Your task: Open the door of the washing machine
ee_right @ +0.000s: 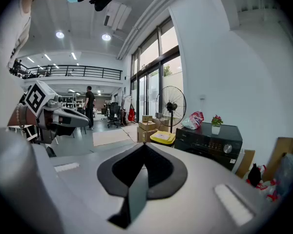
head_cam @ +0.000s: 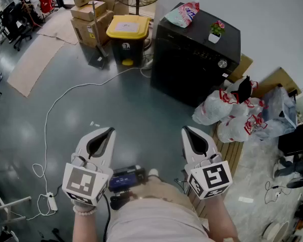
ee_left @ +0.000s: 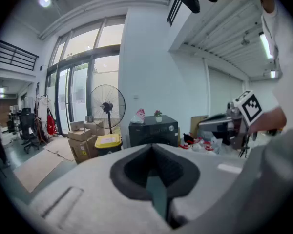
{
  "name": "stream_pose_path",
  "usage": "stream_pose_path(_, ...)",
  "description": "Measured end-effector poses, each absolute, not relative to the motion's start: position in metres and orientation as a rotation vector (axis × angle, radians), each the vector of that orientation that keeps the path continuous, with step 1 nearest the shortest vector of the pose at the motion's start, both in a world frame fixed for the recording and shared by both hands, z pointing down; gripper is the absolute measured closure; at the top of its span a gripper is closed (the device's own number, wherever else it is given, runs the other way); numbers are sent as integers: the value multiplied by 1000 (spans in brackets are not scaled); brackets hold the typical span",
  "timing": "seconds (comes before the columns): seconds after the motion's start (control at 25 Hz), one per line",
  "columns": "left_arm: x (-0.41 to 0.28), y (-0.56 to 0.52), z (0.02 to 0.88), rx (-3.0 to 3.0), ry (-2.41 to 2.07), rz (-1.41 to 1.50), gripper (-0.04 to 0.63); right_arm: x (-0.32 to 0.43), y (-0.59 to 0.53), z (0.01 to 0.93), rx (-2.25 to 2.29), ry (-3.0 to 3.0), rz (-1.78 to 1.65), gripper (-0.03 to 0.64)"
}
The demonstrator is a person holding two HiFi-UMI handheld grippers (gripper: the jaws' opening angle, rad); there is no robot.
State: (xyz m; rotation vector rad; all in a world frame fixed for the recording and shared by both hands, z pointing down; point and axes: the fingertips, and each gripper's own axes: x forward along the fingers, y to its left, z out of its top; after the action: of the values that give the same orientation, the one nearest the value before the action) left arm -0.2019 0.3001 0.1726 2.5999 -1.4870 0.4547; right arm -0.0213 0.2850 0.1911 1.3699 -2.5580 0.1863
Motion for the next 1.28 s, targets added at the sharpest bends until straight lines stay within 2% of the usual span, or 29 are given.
stream_pose_path(0.84, -185, 301, 171, 2587, -1509, 382, 601, -8, 286, 194, 1391, -2591, 250, 611)
stream_pose_path(0.92, -183, 301, 170, 2580, -1505, 357, 540, -6, 286, 195, 1403, -2591, 268, 607)
stream_pose_path(1.0, -179, 300, 169, 2578, -1502, 339, 526, -2, 285, 196, 1408, -2596, 288, 538)
stream_pose_path(1.08, -175, 299, 169, 2582, -1501, 339, 520, 2, 283, 195, 1411, -2604, 296, 500)
stream_pose_path(1.28, -162, 295, 167, 2589, -1505, 353, 518, 14, 279, 192, 1410, -2623, 282, 483)
